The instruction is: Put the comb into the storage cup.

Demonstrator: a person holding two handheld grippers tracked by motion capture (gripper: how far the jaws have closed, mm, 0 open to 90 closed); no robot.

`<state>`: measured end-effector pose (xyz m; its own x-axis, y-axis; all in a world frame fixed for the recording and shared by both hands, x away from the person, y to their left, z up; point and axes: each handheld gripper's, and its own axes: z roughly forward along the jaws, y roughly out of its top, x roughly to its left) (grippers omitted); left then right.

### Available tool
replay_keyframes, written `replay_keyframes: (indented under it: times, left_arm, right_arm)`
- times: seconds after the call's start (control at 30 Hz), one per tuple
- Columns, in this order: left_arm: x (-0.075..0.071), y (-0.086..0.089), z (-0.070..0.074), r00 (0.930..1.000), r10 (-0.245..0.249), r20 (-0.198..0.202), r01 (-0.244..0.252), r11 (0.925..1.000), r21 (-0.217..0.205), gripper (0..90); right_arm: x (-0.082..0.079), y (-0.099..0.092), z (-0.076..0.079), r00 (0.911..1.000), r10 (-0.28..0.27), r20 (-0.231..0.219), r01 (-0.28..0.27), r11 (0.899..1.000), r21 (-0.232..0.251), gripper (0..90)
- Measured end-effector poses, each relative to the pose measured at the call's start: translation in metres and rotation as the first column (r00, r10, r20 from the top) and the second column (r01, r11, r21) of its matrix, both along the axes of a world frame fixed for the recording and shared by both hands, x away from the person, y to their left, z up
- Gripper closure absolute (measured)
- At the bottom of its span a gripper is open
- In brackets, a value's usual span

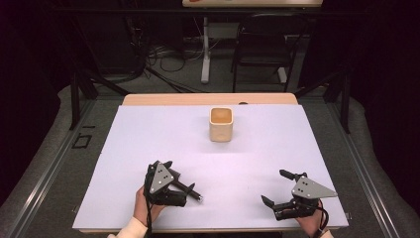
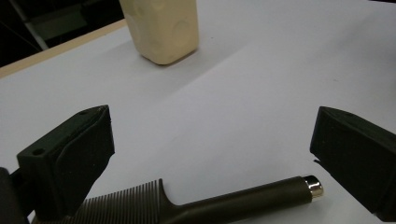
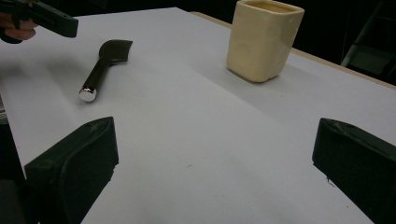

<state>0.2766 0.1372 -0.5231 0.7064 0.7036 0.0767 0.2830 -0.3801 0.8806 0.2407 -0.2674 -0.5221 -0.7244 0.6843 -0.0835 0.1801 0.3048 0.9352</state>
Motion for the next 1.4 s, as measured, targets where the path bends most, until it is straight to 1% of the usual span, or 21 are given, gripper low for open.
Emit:
replay_keyframes:
  times: [0.1, 0.27, 0.33, 0.37, 0.43, 0.47, 0.53, 0.57, 0.6, 0.67, 0.7, 0.73, 0.8, 0.83, 0.93, 1.0, 1.03, 1.1, 1.2, 1.3, 1.4]
  left_arm:
    - [0.001, -0.004, -0.001, 0.9999, 0.003, -0.016, -0.003, 1.0000, 0.002, 0.0]
    - [0.002, -0.011, -0.002, 0.9993, -0.003, -0.038, 0.004, 0.9998, 0.021, 0.3]
    - [0.003, -0.014, -0.002, 0.9988, -0.014, -0.048, 0.015, 0.9994, 0.030, 0.8]
    - [0.003, -0.016, -0.003, 0.9984, -0.023, -0.052, 0.025, 0.9991, 0.033, 3.4]
    - [0.003, -0.019, -0.004, 0.9971, -0.040, -0.064, 0.043, 0.9984, 0.038, 11.6]
    - [0.003, -0.020, -0.004, 0.9961, -0.053, -0.070, 0.057, 0.9973, 0.047, 19.4]
    - [0.003, -0.023, -0.005, 0.9938, -0.074, -0.083, 0.078, 0.9957, 0.049, 29.6]
    - [0.003, -0.024, -0.006, 0.9923, -0.087, -0.089, 0.091, 0.9950, 0.041, 37.4]
    - [0.003, -0.024, -0.006, 0.9923, -0.087, -0.089, 0.091, 0.9950, 0.041, 40.8]
    - [0.003, -0.027, -0.007, 0.9870, -0.116, -0.112, 0.120, 0.9921, 0.035, 52.2]
    - [0.004, -0.027, -0.007, 0.9848, -0.124, -0.121, 0.129, 0.9912, 0.031, 54.3]
    - [0.004, -0.028, -0.008, 0.9811, -0.139, -0.134, 0.144, 0.9894, 0.023, 60.5]
    - [0.003, -0.030, -0.009, 0.9778, -0.149, -0.147, 0.154, 0.9877, 0.026, 68.2]
    - [0.003, -0.031, -0.010, 0.9747, -0.157, -0.159, 0.161, 0.9869, 0.013, 73.5]
    - [0.003, -0.033, -0.011, 0.9698, -0.171, -0.174, 0.177, 0.9841, 0.019, 83.3]
    - [0.003, -0.035, -0.012, 0.9689, -0.171, -0.179, 0.180, 0.9831, 0.034, 88.6]
    - [0.003, -0.036, -0.013, 0.9677, -0.170, -0.186, 0.178, 0.9835, 0.028, 89.9]
    - [0.004, -0.037, -0.014, 0.9662, -0.168, -0.196, 0.178, 0.9832, 0.039, 90.0]
    - [0.004, -0.038, -0.015, 0.9640, -0.167, -0.207, 0.179, 0.9830, 0.040, 90.0]
    - [0.005, -0.041, -0.017, 0.9597, -0.162, -0.230, 0.179, 0.9824, 0.055, 90.0]
    - [0.006, -0.043, -0.019, 0.9545, -0.160, -0.252, 0.180, 0.9820, 0.058, 90.0]
  right_arm:
    - [0.001, 0.000, 0.000, 1.0000, 0.004, 0.004, -0.004, 1.000, -0.003, 0.0]
    - [0.002, 0.001, -0.001, 1.0000, 0.005, 0.001, -0.005, 1.000, -0.006, 0.0]
    - [0.002, 0.001, 0.000, 1.0000, 0.005, -0.002, -0.005, 1.000, -0.007, 0.0]
    - [0.002, 0.001, 0.000, 1.0000, 0.004, -0.002, -0.004, 1.000, -0.008, 0.0]
    - [0.002, 0.001, 0.000, 1.0000, 0.004, -0.003, -0.004, 1.000, -0.008, 0.0]
    - [0.002, 0.001, 0.000, 1.0000, 0.003, -0.001, -0.003, 1.000, -0.007, 0.0]
    - [0.002, 0.001, 0.000, 1.0000, 0.003, -0.002, -0.003, 1.000, -0.010, 0.0]
    - [0.002, 0.001, 0.000, 1.0000, 0.003, -0.003, -0.003, 1.000, -0.009, 0.0]
    - [0.002, 0.001, 0.000, 1.0000, 0.003, 0.000, -0.003, 1.000, -0.013, 0.0]
    - [0.002, 0.001, 0.000, 1.0000, 0.003, 0.000, -0.003, 1.000, -0.013, 0.0]
    - [0.002, 0.001, 0.000, 1.0000, 0.002, 0.001, -0.002, 1.000, -0.014, 0.0]
    - [0.002, 0.001, 0.000, 1.0000, 0.002, 0.000, -0.002, 1.000, -0.015, 0.0]
    - [0.002, 0.001, -0.001, 1.0000, 0.003, -0.002, -0.003, 1.000, -0.015, 0.0]
    - [0.002, 0.001, -0.001, 1.0000, 0.003, -0.003, -0.003, 1.000, -0.015, 0.0]
    - [0.002, 0.001, -0.001, 1.0000, 0.004, -0.004, -0.004, 1.000, -0.019, 0.0]
    - [0.002, 0.001, -0.001, 1.0000, 0.004, -0.003, -0.004, 1.000, -0.018, 0.0]
    - [0.002, 0.001, -0.001, 1.0000, 0.003, -0.003, -0.003, 1.000, -0.018, 0.0]
    - [0.002, 0.001, -0.001, 1.0000, 0.003, -0.002, -0.003, 1.000, -0.019, 0.1]
    - [0.002, 0.001, -0.001, 1.0000, 0.003, -0.002, -0.003, 1.000, -0.018, 0.1]
    - [0.002, 0.001, -0.001, 1.0000, 0.003, -0.002, -0.003, 1.000, -0.020, 0.1]
    - [0.002, 0.001, -0.001, 1.0000, 0.003, -0.001, -0.003, 1.000, -0.019, 0.1]
